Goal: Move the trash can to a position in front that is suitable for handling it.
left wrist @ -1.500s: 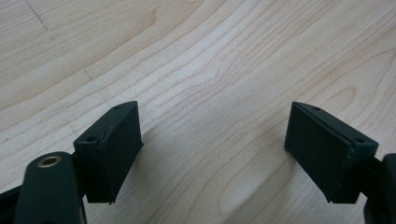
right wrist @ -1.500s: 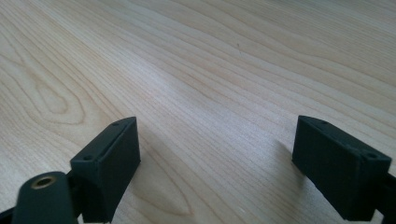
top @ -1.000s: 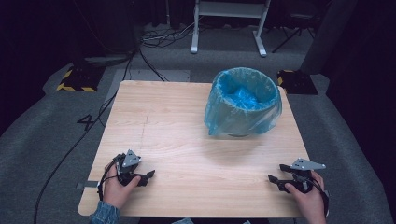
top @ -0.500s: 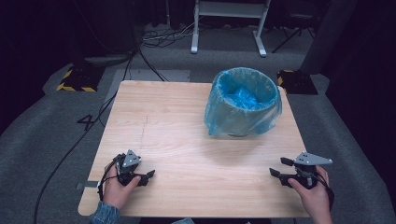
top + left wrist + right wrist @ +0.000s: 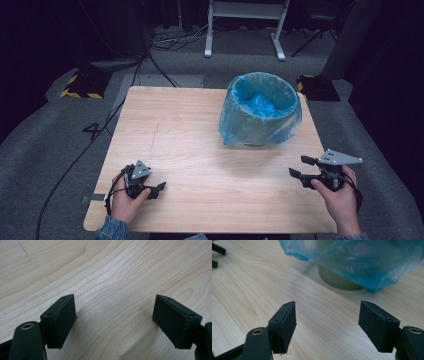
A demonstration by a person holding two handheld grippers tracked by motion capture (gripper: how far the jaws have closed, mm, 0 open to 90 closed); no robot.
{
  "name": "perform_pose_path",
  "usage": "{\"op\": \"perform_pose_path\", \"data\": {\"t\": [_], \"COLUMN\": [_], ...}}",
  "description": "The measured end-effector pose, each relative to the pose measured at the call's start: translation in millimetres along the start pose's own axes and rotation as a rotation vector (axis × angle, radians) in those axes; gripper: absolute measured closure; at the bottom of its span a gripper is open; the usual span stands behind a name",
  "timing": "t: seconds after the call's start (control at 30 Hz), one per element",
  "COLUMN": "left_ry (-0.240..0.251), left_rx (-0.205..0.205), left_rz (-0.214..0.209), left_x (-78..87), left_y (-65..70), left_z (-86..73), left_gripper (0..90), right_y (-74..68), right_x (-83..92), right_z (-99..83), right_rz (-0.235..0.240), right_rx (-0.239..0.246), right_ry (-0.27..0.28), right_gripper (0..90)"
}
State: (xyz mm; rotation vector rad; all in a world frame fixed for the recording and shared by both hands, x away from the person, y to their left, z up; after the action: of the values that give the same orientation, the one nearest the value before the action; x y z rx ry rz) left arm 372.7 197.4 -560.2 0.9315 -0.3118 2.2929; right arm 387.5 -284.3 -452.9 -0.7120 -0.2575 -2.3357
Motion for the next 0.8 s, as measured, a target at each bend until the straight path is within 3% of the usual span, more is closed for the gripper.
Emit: {"op": "perform_pose_path", "data": {"t": [0.17, 0.43, 0.63, 0.8], "left_ry": [0.001, 0.001, 0.0, 0.0], "left_rx": [0.003, 0.004, 0.002, 0.006], "left_rz": [0.004, 0.005, 0.01, 0.013], "left_x": [-0.3, -0.3, -0.1, 0.0], "left_y": [-0.1, 0.0, -0.3, -0.1], "left_z": [0.3, 0.3, 0.3, 0.2], "left_gripper": [18.9, 18.9, 19.1, 19.1], "right_y": [0.6, -4.5, -7.0, -6.6], "right_x": [2.7, 1.0, -5.3, -13.4], "right_z": [21.5, 61.8, 93.0, 113.2], "right_rz": [0.02, 0.019, 0.041, 0.031], "right_rx": [-0.008, 0.074, 0.104, 0.135], "right_ry": [0.037, 0.059, 0.087, 0.098], "right_gripper": [30.6, 30.1, 30.1, 28.4]}}
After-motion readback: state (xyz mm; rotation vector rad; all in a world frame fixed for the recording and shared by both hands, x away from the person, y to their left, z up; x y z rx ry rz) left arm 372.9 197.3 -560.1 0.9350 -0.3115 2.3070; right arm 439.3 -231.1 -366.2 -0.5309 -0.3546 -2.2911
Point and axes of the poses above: each handheld gripper's, and its own axes: x roughly backward along the jaws, z roughly out of its top, y roughly to its right, the point moved 8 cm from there along -x, roughly forward along the jaws, and after that the axes turned 1 degree about -z, right-handed, at the moved point
